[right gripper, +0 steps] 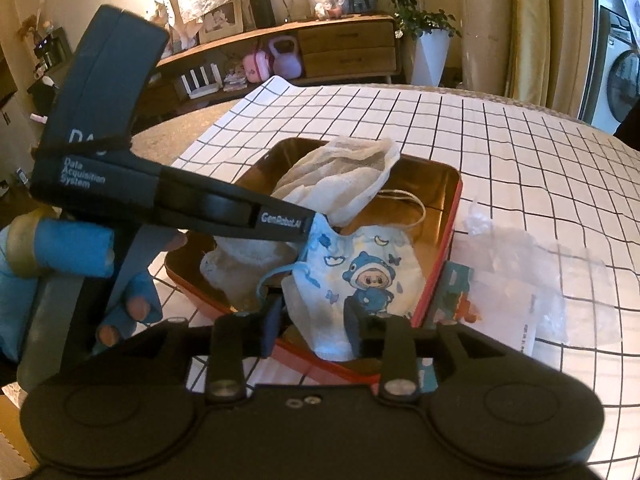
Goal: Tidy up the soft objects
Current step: 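Open the left gripper releasing the mesh cloth into the tin while the right gripper releases the labubu bag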
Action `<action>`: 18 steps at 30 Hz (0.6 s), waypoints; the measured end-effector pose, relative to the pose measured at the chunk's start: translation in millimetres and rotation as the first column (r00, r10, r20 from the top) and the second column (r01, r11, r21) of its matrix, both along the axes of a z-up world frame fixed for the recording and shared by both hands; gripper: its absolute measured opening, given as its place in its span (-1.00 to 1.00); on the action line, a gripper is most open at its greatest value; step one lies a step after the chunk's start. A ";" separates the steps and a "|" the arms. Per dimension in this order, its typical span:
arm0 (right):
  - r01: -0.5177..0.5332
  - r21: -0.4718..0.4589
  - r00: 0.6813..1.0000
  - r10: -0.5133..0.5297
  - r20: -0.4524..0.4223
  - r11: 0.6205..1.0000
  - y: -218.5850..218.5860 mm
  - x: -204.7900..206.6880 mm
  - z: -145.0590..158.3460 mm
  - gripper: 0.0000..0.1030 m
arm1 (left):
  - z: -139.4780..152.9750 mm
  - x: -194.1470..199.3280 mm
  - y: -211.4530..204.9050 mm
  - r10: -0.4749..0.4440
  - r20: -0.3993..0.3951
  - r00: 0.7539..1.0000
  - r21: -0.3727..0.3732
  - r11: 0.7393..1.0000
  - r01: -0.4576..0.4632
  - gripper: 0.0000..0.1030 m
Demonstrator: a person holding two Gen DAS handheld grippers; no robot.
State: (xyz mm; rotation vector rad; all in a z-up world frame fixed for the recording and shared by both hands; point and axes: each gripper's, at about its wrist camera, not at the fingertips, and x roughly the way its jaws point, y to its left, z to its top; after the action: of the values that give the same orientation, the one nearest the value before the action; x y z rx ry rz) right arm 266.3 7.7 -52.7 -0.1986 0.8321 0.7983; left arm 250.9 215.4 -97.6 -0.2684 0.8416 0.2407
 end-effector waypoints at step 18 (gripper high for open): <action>0.073 0.142 0.996 -0.079 0.041 0.987 -58.4 -14.8 40.8 0.39 | 56.5 -32.1 -29.1 -0.014 0.119 0.993 0.078 0.997 0.005 0.45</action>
State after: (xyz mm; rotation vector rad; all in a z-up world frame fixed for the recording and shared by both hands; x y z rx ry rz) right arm 251.6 -50.8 -11.9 -0.0598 0.7318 0.7744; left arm 218.8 186.3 -41.1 -0.2036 0.7135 0.2455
